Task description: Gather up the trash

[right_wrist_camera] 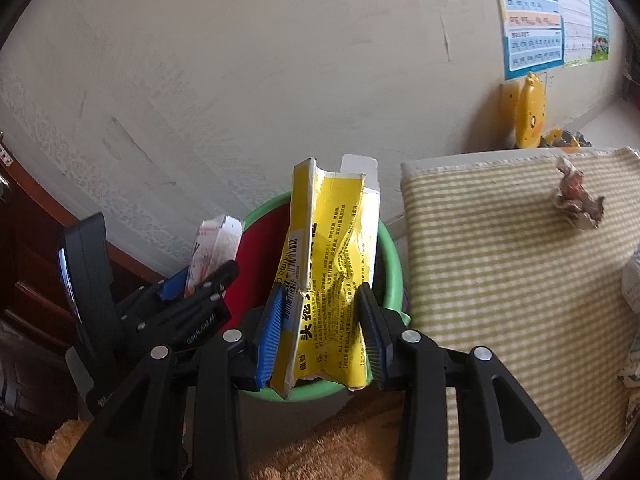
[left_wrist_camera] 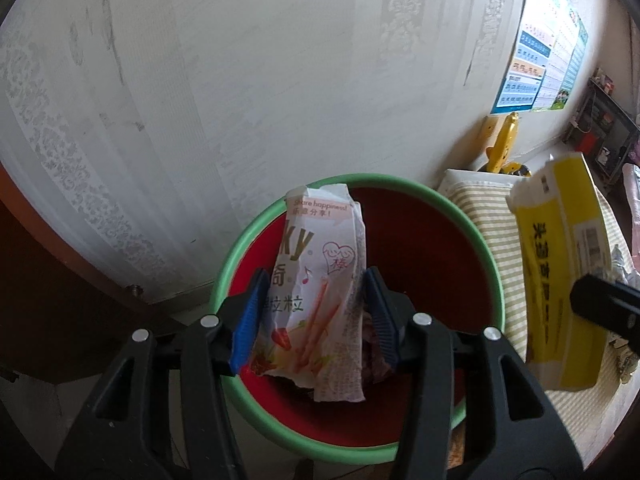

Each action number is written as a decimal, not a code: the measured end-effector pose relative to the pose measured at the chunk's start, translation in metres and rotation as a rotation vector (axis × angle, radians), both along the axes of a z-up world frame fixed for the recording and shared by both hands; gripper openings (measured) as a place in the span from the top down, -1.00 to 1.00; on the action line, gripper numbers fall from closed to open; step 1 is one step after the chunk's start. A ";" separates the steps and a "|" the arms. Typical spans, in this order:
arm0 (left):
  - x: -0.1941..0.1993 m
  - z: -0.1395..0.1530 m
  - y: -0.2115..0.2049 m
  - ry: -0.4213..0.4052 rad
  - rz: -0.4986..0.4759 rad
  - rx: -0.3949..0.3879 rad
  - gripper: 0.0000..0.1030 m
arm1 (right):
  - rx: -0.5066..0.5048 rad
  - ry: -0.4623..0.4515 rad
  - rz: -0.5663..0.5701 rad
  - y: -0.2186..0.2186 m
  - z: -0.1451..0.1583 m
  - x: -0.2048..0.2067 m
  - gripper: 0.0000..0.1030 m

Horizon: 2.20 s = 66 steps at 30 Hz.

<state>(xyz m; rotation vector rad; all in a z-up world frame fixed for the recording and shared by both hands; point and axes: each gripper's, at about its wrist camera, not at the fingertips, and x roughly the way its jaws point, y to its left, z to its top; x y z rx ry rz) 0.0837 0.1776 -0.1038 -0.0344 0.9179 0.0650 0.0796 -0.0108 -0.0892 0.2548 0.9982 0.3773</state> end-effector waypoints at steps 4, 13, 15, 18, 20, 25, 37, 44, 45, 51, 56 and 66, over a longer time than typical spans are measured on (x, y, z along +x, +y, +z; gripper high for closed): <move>0.000 0.000 0.006 0.001 0.021 -0.008 -0.43 | 0.048 0.002 -0.004 0.001 -0.002 0.007 -0.19; -0.006 -0.003 -0.007 0.019 -0.016 0.008 -0.47 | -0.068 0.006 -0.110 -0.053 -0.012 -0.034 -0.24; -0.006 -0.002 -0.015 0.022 -0.039 0.011 -0.47 | -0.117 0.033 -0.189 -0.085 -0.022 -0.049 -0.24; -0.008 0.003 -0.028 0.007 -0.075 0.019 -0.47 | -0.172 0.060 -0.363 -0.148 -0.033 -0.078 -0.24; -0.009 0.004 -0.038 0.009 -0.099 0.024 -0.47 | -0.182 0.075 -0.488 -0.190 -0.037 -0.096 -0.24; -0.017 0.006 -0.064 0.021 -0.154 0.029 -0.47 | -0.142 0.129 -0.665 -0.266 -0.050 -0.108 -0.27; -0.040 0.012 -0.135 0.022 -0.319 0.099 -0.51 | 0.001 0.151 -0.580 -0.274 -0.068 -0.095 0.14; -0.043 -0.001 -0.168 0.054 -0.386 0.130 -0.51 | 0.055 0.183 -0.398 -0.212 -0.076 -0.164 0.15; -0.041 -0.002 -0.172 0.055 -0.392 0.129 -0.51 | 0.062 0.187 -0.410 -0.209 -0.079 -0.175 0.15; -0.016 0.000 -0.213 0.038 -0.413 0.084 -0.51 | 0.024 0.104 -0.476 -0.220 -0.064 -0.190 0.27; 0.022 -0.006 -0.261 0.058 -0.408 0.056 -0.51 | 0.058 0.111 -0.487 -0.227 -0.069 -0.193 0.27; 0.098 -0.016 -0.342 0.047 -0.372 0.075 -0.51 | 0.082 0.118 -0.458 -0.233 -0.072 -0.199 -0.01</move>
